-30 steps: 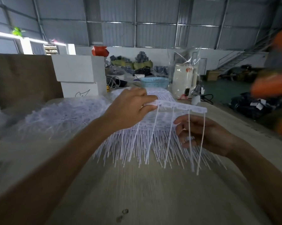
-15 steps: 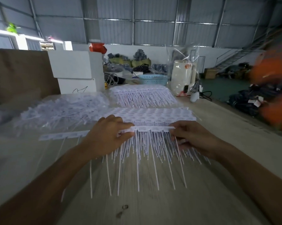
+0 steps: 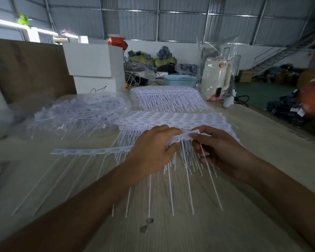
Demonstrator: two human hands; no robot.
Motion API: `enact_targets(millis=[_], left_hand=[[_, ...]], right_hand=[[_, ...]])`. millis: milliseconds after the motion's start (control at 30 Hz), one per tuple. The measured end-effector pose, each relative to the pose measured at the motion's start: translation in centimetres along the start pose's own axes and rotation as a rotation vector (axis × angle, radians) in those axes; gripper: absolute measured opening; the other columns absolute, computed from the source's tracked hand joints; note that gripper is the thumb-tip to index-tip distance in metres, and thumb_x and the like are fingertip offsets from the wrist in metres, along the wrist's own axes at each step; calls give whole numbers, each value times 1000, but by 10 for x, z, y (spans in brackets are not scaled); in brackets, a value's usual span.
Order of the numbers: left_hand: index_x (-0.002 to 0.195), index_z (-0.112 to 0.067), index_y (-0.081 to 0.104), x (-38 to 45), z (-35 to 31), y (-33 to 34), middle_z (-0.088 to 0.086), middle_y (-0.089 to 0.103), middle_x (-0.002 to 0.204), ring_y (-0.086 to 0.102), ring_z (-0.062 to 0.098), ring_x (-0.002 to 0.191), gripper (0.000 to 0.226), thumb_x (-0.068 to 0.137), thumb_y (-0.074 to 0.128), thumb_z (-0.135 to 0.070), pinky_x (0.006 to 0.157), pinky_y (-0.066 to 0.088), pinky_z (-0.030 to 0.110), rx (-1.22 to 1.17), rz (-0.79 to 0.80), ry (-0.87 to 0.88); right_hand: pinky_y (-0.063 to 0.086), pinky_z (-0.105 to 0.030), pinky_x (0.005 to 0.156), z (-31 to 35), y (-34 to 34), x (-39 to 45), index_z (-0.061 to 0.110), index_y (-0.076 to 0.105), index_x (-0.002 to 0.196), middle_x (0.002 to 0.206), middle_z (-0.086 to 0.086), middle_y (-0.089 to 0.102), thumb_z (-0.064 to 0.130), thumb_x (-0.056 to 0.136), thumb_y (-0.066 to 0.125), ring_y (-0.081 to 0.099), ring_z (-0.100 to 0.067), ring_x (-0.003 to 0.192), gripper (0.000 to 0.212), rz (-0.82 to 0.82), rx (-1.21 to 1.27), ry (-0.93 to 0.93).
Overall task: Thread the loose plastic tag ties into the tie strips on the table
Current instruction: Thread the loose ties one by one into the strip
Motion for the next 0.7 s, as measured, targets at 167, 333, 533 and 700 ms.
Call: enact_targets(millis=[167, 333, 533, 700], left_hand=[[125, -25, 66, -3, -4, 0, -5, 65, 100, 59, 18, 93, 29, 97, 60, -34, 70, 47, 32, 87, -15, 30], [127, -20, 65, -4, -8, 1, -4, 67, 102, 61, 20, 94, 29, 101, 54, -29, 74, 50, 34, 105, 3, 77], [124, -15, 66, -4, -9, 0, 1, 66, 97, 60, 24, 90, 27, 103, 50, -22, 73, 52, 41, 119, 1, 102], [122, -14, 67, -4, -9, -3, 1, 67, 98, 62, 24, 90, 29, 102, 48, -23, 71, 53, 43, 105, -36, 105]], right_hand=[[37, -23, 43, 3, 2, -2, 16, 69, 87, 68, -7, 57, 18, 99, 60, 47, -12, 54, 15, -21, -112, -44], [42, -27, 45, 15, 4, -7, 11, 64, 96, 63, -5, 62, 20, 103, 54, 50, -18, 52, 15, -18, -445, -242], [42, -27, 46, 16, 2, -7, 13, 65, 98, 62, -6, 63, 22, 104, 53, 50, -16, 50, 16, -13, -463, -260], [38, -25, 44, 9, 1, -5, 12, 66, 98, 66, -9, 58, 22, 101, 57, 46, -16, 52, 14, 39, -216, -169]])
Point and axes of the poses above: each hand's wrist, its own x-axis towards the middle knuckle, its own y-axis out of the palm, z = x × y, the point moved 5 cm from there along x, towards the middle knuckle
